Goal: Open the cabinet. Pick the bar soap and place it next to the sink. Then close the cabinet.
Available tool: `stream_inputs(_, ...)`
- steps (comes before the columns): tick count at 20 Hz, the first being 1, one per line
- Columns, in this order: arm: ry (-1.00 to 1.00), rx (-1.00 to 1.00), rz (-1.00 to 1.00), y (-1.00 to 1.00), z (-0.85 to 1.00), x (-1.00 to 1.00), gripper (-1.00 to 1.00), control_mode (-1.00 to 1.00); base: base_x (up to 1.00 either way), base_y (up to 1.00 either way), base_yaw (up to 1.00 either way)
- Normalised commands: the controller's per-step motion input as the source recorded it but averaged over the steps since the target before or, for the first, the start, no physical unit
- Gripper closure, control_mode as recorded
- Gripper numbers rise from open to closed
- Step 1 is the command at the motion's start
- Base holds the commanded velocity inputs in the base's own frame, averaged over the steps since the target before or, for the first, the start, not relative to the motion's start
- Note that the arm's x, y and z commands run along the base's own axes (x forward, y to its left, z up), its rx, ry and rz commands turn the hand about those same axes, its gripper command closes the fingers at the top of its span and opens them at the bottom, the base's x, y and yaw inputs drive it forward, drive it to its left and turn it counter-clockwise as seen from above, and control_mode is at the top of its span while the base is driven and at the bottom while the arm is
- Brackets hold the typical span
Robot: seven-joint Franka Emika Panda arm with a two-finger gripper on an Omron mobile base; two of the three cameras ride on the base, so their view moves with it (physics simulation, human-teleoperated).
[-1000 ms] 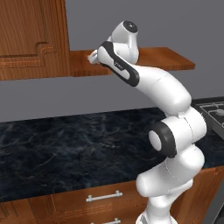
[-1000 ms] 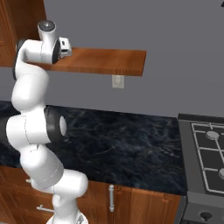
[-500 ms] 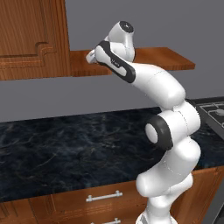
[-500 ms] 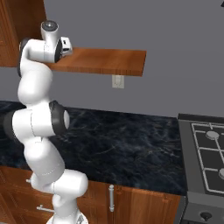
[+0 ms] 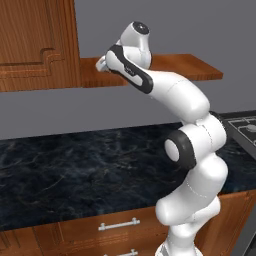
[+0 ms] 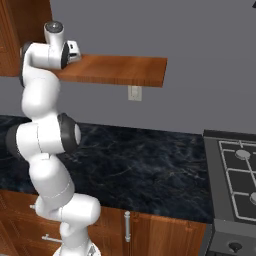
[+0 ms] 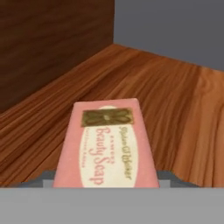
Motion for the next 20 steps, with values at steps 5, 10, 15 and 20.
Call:
stream_inputs(5, -0.11, -0.01, -0.05, -0.32, 0.0, -0.98, 1.0, -1.0, 0.0, 0.0, 0.0)
stream_inputs(10, -0.01, 0.0, -0.15, -0.73, -0.03, -1.0, 1.0, -1.0, 0.0, 0.0, 0.0)
stream_inputs(15, 0.03, 0.0, -0.17, -0.68, -0.13, -1.0, 1.0, -1.0, 0.0, 0.0, 0.0)
stream_inputs(20, 0.07, 0.0, -0.13, -0.39, -0.26, -1.0, 1.0, -1.0, 0.0, 0.0, 0.0)
